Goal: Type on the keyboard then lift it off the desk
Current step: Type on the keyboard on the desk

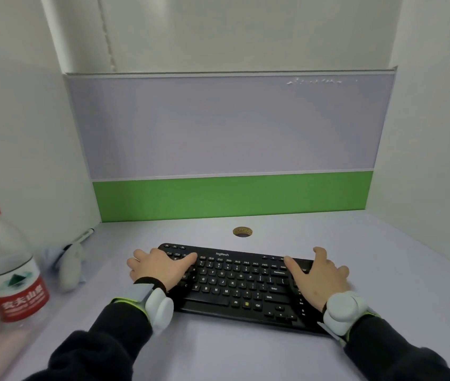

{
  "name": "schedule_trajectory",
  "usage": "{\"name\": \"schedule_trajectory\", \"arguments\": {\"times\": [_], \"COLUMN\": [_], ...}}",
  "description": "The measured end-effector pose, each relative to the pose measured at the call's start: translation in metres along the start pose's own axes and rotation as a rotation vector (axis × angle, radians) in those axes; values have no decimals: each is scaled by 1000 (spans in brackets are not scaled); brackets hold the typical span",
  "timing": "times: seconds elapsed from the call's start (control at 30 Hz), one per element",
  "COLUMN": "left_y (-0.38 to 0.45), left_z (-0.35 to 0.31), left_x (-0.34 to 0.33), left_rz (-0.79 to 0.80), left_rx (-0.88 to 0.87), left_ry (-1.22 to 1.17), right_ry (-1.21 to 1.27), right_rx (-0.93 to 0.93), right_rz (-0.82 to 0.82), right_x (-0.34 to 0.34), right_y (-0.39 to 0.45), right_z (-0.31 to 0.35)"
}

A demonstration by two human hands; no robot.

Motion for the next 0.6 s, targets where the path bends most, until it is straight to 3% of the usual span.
{"name": "schedule_trajectory", "arguments": {"times": [0.6], "left_y": [-66], "left_z": [16], "left_x": [14], "left_rz": [-17], "left_rx": [12], "left_ry": [-94], "right_ry": [89], "right_rx": [76], "right_rz": [-15], "right_x": [32], "right_y": [-29], "right_z": [-10]}}
Point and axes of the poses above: each hand's wrist, its own y-axis towards the middle knuckle, its own x-axis out of the back of the hand, z = x × y, the point moved 9 cm from there along y, towards the middle knuckle, and after that the axes turned 8 degrees about -x, right-handed, at the moved point
